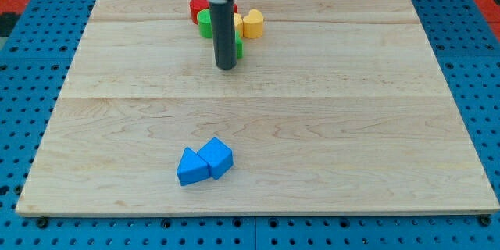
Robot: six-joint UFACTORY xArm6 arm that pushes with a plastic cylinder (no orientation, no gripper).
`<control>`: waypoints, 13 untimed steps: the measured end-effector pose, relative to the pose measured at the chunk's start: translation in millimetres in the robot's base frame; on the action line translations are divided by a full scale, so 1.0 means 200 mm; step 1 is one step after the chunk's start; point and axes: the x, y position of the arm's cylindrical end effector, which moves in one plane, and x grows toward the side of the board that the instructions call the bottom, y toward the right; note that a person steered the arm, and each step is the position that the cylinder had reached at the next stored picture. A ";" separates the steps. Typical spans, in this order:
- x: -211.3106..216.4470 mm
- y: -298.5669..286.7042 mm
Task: Push the blue cube to the green star
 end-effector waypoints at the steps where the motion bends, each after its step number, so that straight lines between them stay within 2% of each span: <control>1: 0.00 0.05; 2: 0.26 0.42; 3: 0.78 0.69; 4: 1.27 0.62; 5: 1.30 0.31; 6: 1.30 -0.02; 7: 1.26 -0.08; 9: 0.83 -0.09; 10: 0.87 -0.03; 11: 0.84 0.15; 12: 0.52 0.14; 13: 0.31 0.07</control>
